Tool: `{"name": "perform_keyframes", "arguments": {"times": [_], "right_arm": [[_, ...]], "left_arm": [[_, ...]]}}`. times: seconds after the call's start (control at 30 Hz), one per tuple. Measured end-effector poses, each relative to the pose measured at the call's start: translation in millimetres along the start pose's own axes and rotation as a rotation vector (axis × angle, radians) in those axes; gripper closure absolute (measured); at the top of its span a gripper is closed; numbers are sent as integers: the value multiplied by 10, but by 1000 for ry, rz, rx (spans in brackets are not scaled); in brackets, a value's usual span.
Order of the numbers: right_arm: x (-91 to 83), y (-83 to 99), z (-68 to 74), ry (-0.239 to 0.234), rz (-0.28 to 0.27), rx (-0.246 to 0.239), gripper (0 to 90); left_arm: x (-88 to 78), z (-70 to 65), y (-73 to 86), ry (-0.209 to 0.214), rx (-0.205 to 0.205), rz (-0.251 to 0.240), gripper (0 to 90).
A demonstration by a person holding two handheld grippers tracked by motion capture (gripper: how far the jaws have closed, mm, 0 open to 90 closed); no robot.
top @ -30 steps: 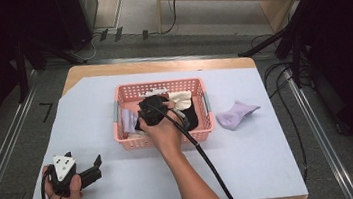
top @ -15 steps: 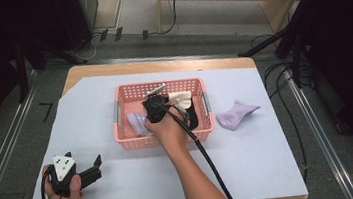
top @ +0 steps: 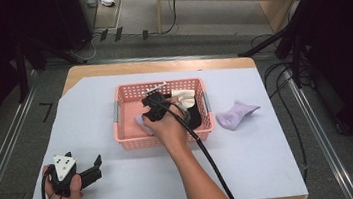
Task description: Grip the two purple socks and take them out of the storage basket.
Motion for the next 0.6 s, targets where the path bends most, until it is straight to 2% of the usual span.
{"name": "perform_keyframes", "arguments": {"times": [0.13,0.2,0.3,0.33,0.4,0.47,0.53,0.6], "right_arm": [[60,-27,97,-35,7,-8,552],[75,-27,112,-32,16,-10,542],[143,-15,156,-28,89,-2,510],[143,-15,156,-28,89,-2,510],[199,3,163,4,160,-7,525],[229,20,172,19,204,-25,550],[245,40,176,43,230,-51,678],[228,42,169,59,216,-59,789]], "left_arm": [[-1,2,0,1,0,2,75],[-2,2,0,1,0,4,75],[-3,3,0,4,0,4,75],[-3,3,0,4,0,4,76],[-4,4,0,3,0,4,75],[-5,4,0,4,0,4,76],[-5,4,0,4,-1,3,76],[-5,5,0,4,0,3,76]]}}
Point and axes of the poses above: each handheld gripper's, and its own axes: x roughly forward along the jaws, y roughly out of its underside, z roughly to its left, the point moved 4 cm from there along x, roughly forward along the jaws, and after that the axes turned 6 degrees about -z, right-handed, at the moved point
